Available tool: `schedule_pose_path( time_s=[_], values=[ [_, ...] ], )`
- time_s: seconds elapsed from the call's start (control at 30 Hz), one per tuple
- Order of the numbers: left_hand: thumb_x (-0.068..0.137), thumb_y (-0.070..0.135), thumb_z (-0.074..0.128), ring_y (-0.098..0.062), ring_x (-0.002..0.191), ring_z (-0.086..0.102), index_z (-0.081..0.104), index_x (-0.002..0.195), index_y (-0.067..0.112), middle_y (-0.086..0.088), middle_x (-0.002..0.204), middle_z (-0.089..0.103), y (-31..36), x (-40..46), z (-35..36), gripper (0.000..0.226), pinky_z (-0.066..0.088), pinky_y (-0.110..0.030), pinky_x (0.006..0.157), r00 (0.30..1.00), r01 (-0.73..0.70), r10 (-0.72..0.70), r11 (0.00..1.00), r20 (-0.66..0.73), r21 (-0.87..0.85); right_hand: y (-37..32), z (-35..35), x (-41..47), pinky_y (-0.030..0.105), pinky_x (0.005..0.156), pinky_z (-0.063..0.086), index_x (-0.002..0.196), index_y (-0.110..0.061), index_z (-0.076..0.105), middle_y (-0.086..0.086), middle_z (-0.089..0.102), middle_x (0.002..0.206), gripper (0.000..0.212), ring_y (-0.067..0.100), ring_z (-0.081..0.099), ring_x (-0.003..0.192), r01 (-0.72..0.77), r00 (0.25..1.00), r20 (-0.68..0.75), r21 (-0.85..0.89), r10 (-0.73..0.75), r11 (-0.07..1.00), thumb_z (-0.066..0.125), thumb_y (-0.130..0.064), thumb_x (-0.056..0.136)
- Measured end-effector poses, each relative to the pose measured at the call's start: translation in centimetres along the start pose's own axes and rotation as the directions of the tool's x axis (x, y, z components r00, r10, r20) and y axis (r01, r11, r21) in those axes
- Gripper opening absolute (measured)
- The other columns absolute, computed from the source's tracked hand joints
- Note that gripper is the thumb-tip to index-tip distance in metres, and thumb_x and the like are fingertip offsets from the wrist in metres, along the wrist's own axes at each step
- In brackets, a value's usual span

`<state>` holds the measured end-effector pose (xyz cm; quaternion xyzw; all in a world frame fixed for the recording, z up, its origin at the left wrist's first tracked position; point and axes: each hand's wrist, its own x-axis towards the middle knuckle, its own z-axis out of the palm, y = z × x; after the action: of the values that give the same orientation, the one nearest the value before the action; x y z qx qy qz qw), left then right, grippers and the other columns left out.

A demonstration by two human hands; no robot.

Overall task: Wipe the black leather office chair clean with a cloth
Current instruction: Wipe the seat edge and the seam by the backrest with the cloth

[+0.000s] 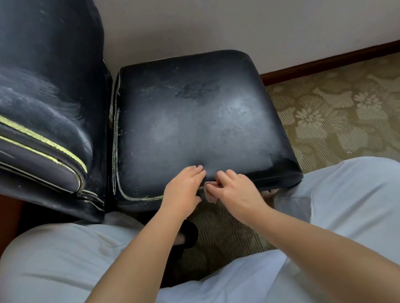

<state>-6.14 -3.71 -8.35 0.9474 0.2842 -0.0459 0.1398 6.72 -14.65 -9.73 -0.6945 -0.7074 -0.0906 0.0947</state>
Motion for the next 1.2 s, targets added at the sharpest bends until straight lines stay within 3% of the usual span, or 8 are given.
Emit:
schedule_pose_path(
  time_s=[0.23, 0.53, 0.8, 1.03, 1.2],
  values=[
    [0.09, 0.017, 0.065, -0.014, 0.146, 0.017, 0.025, 0.151, 0.015, 0.001, 0.158, 0.021, -0.9, -0.5, -0.4, 0.073, 0.019, -0.027, 0.117, 0.999, -0.003, 0.002, 1.0, 0.034, 0.031, 1.5, -0.5, -0.7, 0.029, 0.052, 0.036, 0.096, -0.017, 0.069, 0.003, 0.053, 0.08, 0.04, 0.022, 0.05, 0.067, 0.116, 0.993, 0.018, -0.054, -0.115, 0.992, 0.081, -0.018, 0.058],
    [0.09, 0.011, 0.062, -0.013, 0.146, 0.016, 0.025, 0.151, 0.015, 0.001, 0.158, 0.021, -1.2, -0.6, -0.4, 0.071, 0.016, -0.025, 0.118, 1.0, -0.003, 0.004, 1.0, 0.031, -0.005, 0.3, -0.7, 0.2, 0.029, 0.052, 0.042, 0.102, -0.015, 0.069, 0.005, 0.057, 0.082, 0.05, 0.023, 0.054, 0.068, 0.099, 0.993, 0.064, -0.016, -0.098, 0.995, 0.084, -0.017, 0.054],
    [0.09, 0.007, 0.06, -0.012, 0.146, 0.016, 0.024, 0.151, 0.016, 0.003, 0.159, 0.021, -1.1, -0.6, -0.2, 0.072, 0.015, -0.024, 0.118, 1.0, 0.009, -0.009, 1.0, 0.018, -0.013, -0.3, -1.0, 1.2, 0.028, 0.052, 0.041, 0.094, -0.017, 0.071, 0.003, 0.058, 0.082, 0.044, 0.022, 0.055, 0.069, 0.151, 0.984, 0.103, -0.041, -0.146, 0.988, 0.086, -0.021, 0.052],
    [0.09, 0.005, 0.059, -0.012, 0.146, 0.016, 0.026, 0.151, 0.019, 0.004, 0.159, 0.02, -1.5, -0.5, -0.9, 0.07, 0.019, -0.026, 0.117, 0.999, -0.007, 0.007, 1.0, 0.048, 0.009, 1.5, -1.4, 0.0, 0.03, 0.053, 0.043, 0.104, -0.019, 0.07, 0.005, 0.058, 0.084, 0.054, 0.023, 0.055, 0.07, 0.198, 0.974, 0.124, -0.057, -0.19, 0.979, 0.086, -0.022, 0.052],
    [0.091, 0.006, 0.06, -0.011, 0.146, 0.017, 0.025, 0.151, 0.019, 0.004, 0.159, 0.021, -1.5, -0.5, -0.7, 0.071, 0.016, -0.025, 0.117, 1.0, 0.007, -0.007, 1.0, 0.025, -0.001, -0.3, -1.1, 1.3, 0.028, 0.053, 0.043, 0.095, -0.018, 0.071, 0.002, 0.059, 0.083, 0.05, 0.021, 0.056, 0.07, 0.171, 0.978, 0.133, -0.065, -0.162, 0.983, 0.087, -0.023, 0.048]
  ],
)
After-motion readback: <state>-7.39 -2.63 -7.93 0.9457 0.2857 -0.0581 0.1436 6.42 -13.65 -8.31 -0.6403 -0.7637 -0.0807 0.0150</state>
